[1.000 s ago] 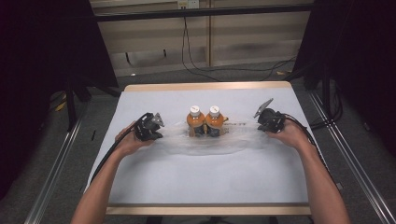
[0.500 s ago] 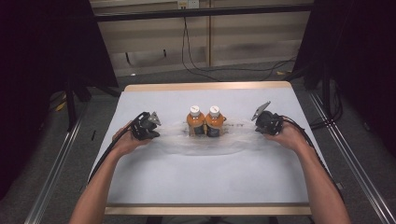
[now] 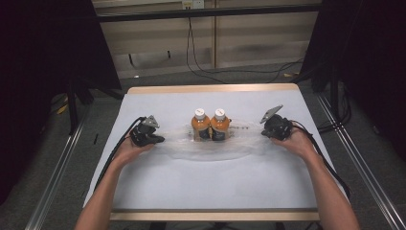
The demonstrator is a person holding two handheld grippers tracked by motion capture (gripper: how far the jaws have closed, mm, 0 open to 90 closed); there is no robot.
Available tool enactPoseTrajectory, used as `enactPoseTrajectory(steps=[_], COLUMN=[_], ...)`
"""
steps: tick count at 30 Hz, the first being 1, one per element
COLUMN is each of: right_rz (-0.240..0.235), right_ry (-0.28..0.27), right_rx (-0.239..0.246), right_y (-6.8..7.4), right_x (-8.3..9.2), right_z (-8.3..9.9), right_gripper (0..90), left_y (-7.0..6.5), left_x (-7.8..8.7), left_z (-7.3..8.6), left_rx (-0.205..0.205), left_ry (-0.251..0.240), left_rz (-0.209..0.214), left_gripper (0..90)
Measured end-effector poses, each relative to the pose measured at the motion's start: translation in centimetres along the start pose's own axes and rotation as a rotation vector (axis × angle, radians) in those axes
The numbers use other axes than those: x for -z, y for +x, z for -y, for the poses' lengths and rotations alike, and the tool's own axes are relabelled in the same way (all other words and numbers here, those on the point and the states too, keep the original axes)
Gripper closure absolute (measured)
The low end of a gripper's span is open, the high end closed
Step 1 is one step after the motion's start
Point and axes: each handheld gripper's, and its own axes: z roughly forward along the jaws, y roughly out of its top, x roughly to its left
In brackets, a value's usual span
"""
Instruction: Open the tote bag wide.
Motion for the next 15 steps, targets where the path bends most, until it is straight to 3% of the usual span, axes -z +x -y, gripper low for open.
enactPoseTrajectory(steps=[2,3,5,8,11,15], right_rz=[-0.003,-0.011,-0.017,-0.027,-0.027,-0.047], right_ry=[-0.028,-0.051,-0.084,-0.140,-0.157,-0.273], right_rx=[-0.041,-0.049,-0.063,-0.087,-0.091,-0.140], right_y=[0.1,0.0,0.1,0.4,0.6,0.6], right_x=[0.2,0.3,0.4,0.9,1.6,3.1], right_z=[0.0,0.1,0.2,0.5,0.6,0.6], right_gripper=[90.0,90.0,90.0,90.0,90.0,88.8], left_y=[-0.2,0.0,-0.4,-0.9,-1.3,-1.9], left_x=[0.1,0.4,0.7,1.3,1.9,3.0], left_z=[0.1,0.1,0.2,0.0,-0.2,-0.4], left_rx=[0.048,0.029,0.048,0.041,0.036,0.039], left_ry=[-0.048,-0.045,-0.101,-0.111,-0.154,-0.216], left_rz=[0.003,0.002,0.008,-0.006,0.002,0.017], left_gripper=[90.0,90.0,90.0,85.2,83.1,84.1])
